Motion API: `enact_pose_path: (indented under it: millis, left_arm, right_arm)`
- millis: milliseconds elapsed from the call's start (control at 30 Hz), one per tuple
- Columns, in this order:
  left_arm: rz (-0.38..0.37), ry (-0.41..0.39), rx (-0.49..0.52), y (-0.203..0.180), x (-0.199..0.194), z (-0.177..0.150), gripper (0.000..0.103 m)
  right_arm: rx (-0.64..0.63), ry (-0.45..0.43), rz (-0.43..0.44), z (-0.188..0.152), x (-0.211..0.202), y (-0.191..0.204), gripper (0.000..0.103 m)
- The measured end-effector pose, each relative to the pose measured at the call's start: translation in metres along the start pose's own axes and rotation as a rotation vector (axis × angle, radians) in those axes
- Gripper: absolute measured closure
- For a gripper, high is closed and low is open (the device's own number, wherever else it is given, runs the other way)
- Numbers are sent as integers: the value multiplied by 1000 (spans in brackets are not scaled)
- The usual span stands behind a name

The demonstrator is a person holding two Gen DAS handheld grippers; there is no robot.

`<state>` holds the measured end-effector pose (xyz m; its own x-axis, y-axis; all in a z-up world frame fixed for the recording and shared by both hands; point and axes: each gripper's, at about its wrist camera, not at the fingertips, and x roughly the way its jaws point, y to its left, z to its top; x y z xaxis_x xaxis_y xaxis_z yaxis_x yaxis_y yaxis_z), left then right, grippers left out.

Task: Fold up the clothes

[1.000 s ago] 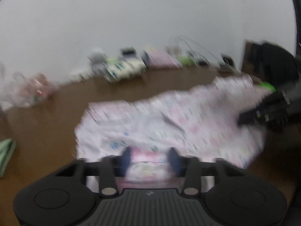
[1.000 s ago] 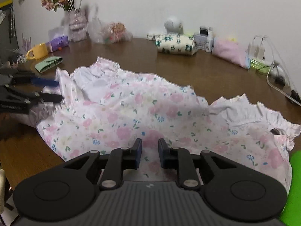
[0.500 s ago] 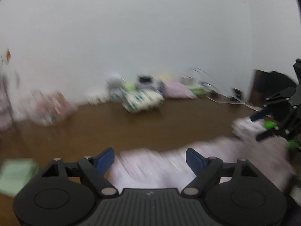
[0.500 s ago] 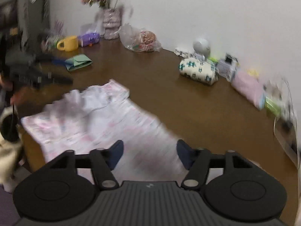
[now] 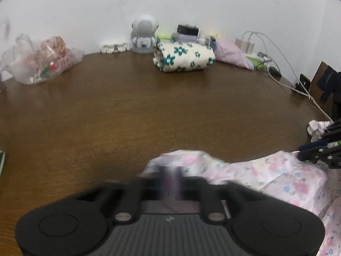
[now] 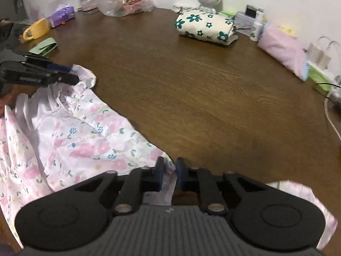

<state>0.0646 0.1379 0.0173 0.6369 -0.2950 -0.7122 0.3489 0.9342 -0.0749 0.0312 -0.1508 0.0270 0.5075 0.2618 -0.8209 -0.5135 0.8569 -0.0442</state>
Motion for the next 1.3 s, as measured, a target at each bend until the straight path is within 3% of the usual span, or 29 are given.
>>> enact_pose_path:
  millis: [133,233,367,433,533,667,767,800,833,867,933,1033,1133,1167,1233,1300]
  left_arm:
    - [-9,-18,7,-10,-13,4,102]
    - [8,-114,45,-31,-57,1,103]
    - [66,-260,70,-64,-130,-36,103]
    - [76,-283,37,-73,-153,-66,103]
    - [67,-238,-74,-74,-171,-120,102]
    - [70,-156,-196,-62,-183,-181,97]
    - [79,-283,-201,-64,-210,-184,83]
    - [67,-338,-199,-65,-220,-181,69]
    - [42,-381,-178,-71,-225,-175,54]
    - [6,-414,-122,-80,-226,-166,47]
    - [-38,-432,79,-104,-216,-147,23]
    - [-36,-391,441,-134,-184,-126,19]
    - [-65,-288,639,-148,-152,-108,19]
    - [-98,-257,669,-149,-143,-101,19]
    - [-166,-190,724,-154,-127,-90,19]
    - [-188,-118,776,-159,-107,-85,20]
  right_arm:
    - [-38,-96,-70,-14,-19,18,100]
    - [-38,-208,-50,-27,-54,18,100]
    - [-72,-332,-1,-60,-110,20,100]
    - [-90,-361,33,-83,-130,24,100]
    - [-112,-324,79,-118,-136,33,100]
    - [-146,-183,104,-152,-122,44,100]
    - [-147,-233,129,-153,-139,51,93]
    - [-141,-273,143,-150,-146,52,82]
    - [-142,-310,152,-147,-150,55,67]
    - [-149,-335,152,-142,-149,58,62]
    - [-188,-351,143,-130,-137,67,59]
    - [-267,-329,125,-117,-118,81,52]
    - [-297,-309,113,-113,-102,86,50]
    - [-286,-293,117,-111,-95,84,54]
    - [-256,-263,139,-106,-86,80,101]
    - [-234,-289,138,-106,-85,80,101]
